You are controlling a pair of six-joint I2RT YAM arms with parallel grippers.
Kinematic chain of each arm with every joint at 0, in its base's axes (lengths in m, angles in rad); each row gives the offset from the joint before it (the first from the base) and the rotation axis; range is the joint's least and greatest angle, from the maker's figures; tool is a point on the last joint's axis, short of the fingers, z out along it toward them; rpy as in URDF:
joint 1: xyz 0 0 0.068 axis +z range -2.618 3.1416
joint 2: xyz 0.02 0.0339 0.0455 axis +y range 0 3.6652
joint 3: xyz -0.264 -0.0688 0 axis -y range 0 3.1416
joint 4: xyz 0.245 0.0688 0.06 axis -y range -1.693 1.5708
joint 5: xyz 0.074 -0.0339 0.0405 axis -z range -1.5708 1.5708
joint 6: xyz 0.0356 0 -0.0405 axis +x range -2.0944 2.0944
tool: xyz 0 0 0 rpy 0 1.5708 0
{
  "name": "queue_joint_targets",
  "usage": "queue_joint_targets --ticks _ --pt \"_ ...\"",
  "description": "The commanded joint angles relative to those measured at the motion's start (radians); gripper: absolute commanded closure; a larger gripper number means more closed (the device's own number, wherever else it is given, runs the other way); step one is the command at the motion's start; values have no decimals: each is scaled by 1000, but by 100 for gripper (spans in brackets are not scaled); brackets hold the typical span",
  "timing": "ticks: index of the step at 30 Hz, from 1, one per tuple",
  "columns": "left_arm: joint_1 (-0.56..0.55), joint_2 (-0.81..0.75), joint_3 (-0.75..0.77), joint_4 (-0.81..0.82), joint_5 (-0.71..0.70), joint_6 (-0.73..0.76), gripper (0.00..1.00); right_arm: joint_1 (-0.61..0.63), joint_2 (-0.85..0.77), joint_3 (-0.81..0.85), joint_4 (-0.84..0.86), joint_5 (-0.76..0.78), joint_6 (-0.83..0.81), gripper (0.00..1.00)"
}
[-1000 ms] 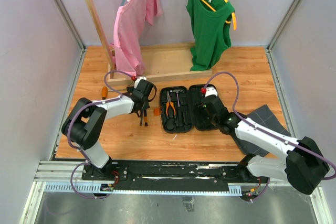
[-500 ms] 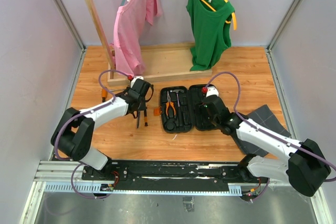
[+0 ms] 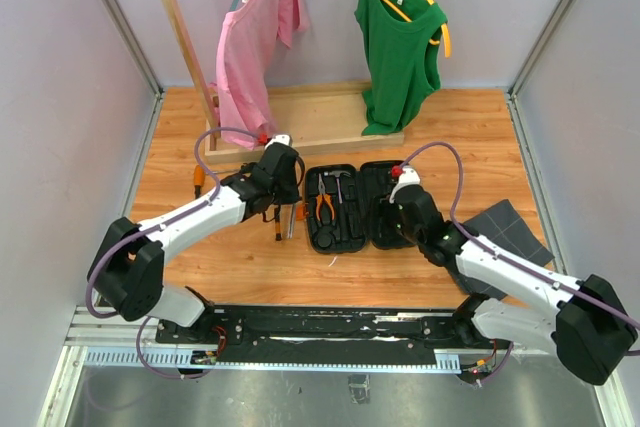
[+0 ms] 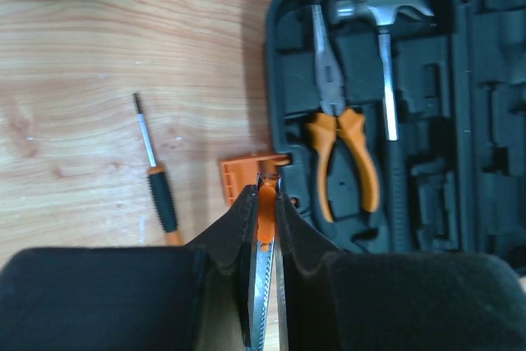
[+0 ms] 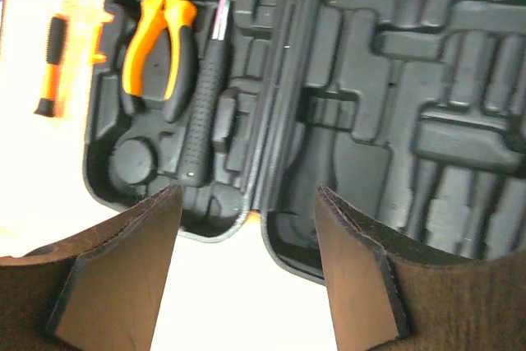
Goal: Sort the tools into containers
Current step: Pick up the utility knife at the center of the board.
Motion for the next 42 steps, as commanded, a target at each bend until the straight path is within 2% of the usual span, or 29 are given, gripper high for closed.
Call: queue_joint_targets --ticks 1,10,16,25,28,35,42 --pt "-29 -35 38 55 70 -68 90 -11 8 -47 236 -150 91 33" --pt "-81 -26 46 178 149 -173 90 -6 157 -64 564 -337 246 33" --pt "-116 -30 47 228 123 -214 90 5 234 -61 633 -366 314 33" --pt "-139 -23 51 249 94 -230 91 25 310 -79 737 -418 388 39" --pt "-140 -27 48 253 86 -235 91 32 334 -91 761 -424 410 44" --pt "-141 -32 49 250 59 -238 91 42 377 -105 825 -450 443 67" --pt "-140 -33 39 247 31 -241 91 46 426 -102 891 -495 466 85"
